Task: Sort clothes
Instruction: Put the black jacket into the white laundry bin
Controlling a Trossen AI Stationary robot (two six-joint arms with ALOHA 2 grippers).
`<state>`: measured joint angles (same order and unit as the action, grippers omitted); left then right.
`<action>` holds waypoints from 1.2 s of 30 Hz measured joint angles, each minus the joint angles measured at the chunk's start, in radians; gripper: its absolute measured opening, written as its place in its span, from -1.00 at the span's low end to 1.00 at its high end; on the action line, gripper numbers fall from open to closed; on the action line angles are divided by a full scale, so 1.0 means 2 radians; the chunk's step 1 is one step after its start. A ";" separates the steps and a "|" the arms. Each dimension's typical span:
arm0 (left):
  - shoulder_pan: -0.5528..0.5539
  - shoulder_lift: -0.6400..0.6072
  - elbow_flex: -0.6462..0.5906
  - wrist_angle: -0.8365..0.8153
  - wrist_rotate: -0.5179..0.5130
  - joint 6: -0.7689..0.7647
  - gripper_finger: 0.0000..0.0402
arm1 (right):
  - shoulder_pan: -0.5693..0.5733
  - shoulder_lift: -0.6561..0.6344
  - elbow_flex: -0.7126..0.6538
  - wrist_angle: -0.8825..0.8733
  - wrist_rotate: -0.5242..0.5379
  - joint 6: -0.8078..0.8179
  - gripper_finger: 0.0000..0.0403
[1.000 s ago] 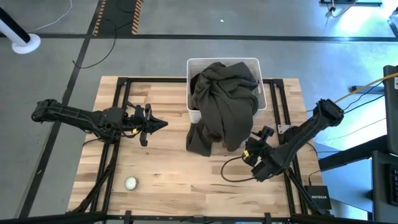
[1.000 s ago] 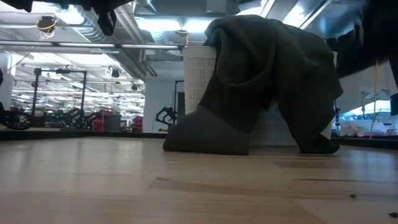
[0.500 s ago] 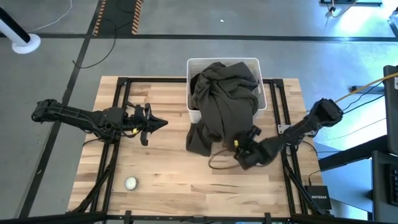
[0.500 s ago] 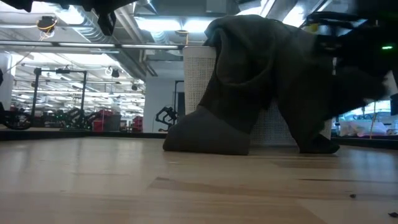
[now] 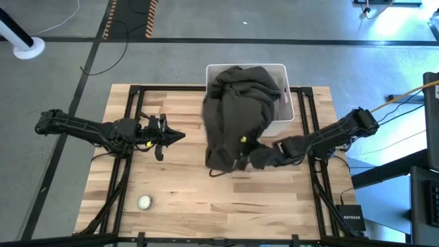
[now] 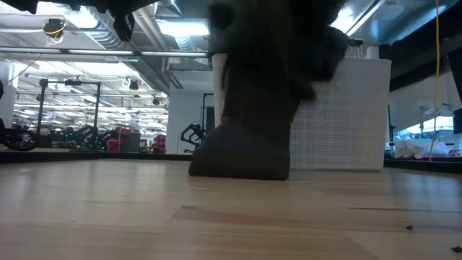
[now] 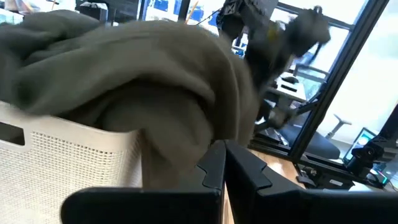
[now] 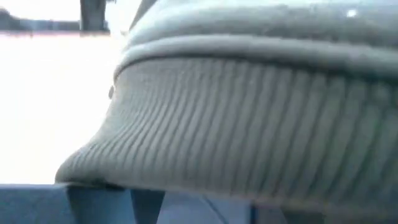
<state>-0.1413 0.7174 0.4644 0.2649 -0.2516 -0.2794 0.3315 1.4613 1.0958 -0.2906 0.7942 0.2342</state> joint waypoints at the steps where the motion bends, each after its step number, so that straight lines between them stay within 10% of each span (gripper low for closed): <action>1: 0.000 0.000 0.000 0.000 0.000 0.000 -1.00 | -0.005 -0.003 0.023 0.000 0.004 -0.018 0.29; 13: 0.000 0.000 0.000 0.000 0.000 0.000 -1.00 | -0.151 -0.014 0.219 -0.151 0.011 -0.078 0.29; 25: 0.000 0.000 0.000 -0.001 0.000 0.002 -1.00 | -0.336 -0.012 0.064 -0.214 -0.196 0.039 0.29; 36: 0.000 0.000 0.000 -0.010 0.000 0.012 -1.00 | -0.356 -0.036 0.042 -0.241 -0.270 0.043 0.29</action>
<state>-0.1413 0.7174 0.4648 0.2455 -0.2516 -0.2559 -0.3798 1.3883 1.1806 -0.7716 0.2536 0.3198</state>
